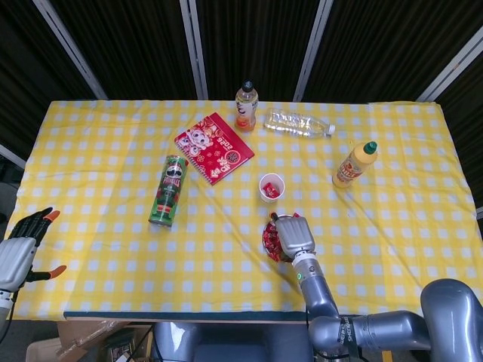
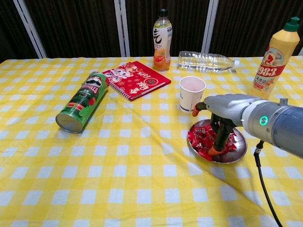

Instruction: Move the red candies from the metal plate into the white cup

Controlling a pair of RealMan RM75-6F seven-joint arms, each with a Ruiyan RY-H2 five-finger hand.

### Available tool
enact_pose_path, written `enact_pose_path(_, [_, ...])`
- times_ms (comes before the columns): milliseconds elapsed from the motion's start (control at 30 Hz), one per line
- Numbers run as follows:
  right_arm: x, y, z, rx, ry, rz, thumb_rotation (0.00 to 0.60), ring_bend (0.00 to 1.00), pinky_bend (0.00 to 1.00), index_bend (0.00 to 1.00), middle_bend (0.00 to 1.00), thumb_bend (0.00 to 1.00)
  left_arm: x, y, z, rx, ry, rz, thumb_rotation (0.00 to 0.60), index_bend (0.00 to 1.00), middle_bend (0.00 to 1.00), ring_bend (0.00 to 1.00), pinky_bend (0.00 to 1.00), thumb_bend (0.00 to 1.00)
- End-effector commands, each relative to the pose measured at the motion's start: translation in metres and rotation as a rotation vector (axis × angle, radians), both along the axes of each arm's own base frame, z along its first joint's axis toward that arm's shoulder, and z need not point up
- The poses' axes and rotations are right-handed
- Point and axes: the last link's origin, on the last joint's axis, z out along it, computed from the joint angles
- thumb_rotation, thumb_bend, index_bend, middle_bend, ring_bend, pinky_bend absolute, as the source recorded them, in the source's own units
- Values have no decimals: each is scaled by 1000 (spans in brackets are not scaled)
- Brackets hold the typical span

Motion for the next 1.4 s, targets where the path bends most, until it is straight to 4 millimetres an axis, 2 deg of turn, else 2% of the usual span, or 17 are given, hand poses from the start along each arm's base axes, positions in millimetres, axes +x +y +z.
enact_pose_path(33, [-6, -1, -1, 6, -1, -19, 600, 744, 875, 229, 777, 193, 0, 0, 0, -2, 0, 3, 600, 0, 0, 0, 0, 31])
enact_pose_path(133, [-8, -2, -2, 10, -5, -21, 600, 744, 875, 297, 777, 192, 0, 0, 0, -2, 0, 4, 600, 0, 0, 0, 0, 31])
enact_pose_path(533, [-15, -5, -8, 16, -11, -31, 600, 744, 875, 311, 777, 192, 0, 0, 0, -3, 0, 9, 600, 0, 0, 0, 0, 31])
enact_pose_path(633, [-18, -6, -10, 17, -12, -41, 600, 744, 875, 374, 777, 194, 0, 1, -1, -4, -1, 10, 600, 0, 0, 0, 0, 31])
enact_pose_path(700, [-21, -8, -11, 17, -16, -51, 600, 746, 875, 452, 777, 229, 0, 1, -1, -4, -1, 10, 600, 0, 0, 0, 0, 31])
enact_pose_path(767, [-25, -9, -13, 18, -19, -58, 600, 753, 875, 542, 777, 337, 0, 1, -1, -5, -1, 10, 600, 0, 0, 0, 0, 31])
enact_pose_path(867, [-30, -12, -16, 14, -47, -71, 600, 768, 875, 598, 777, 481, 0, 1, -1, -5, 0, 12, 600, 0, 0, 0, 0, 31])
enact_pose_path(967, [-31, -13, -16, 7, -67, -62, 600, 785, 880, 631, 777, 563, 0, 1, -1, -6, 1, 13, 600, 0, 0, 0, 0, 30])
enact_pose_path(1233, [-25, -18, -10, -14, -108, -40, 600, 788, 881, 637, 777, 597, 0, 2, -1, -6, -1, 18, 600, 0, 0, 0, 0, 31])
enact_pose_path(1400, [-13, -22, 4, -37, -125, -10, 600, 788, 881, 637, 777, 600, 0, 2, -1, -8, -4, 22, 600, 0, 0, 0, 0, 31])
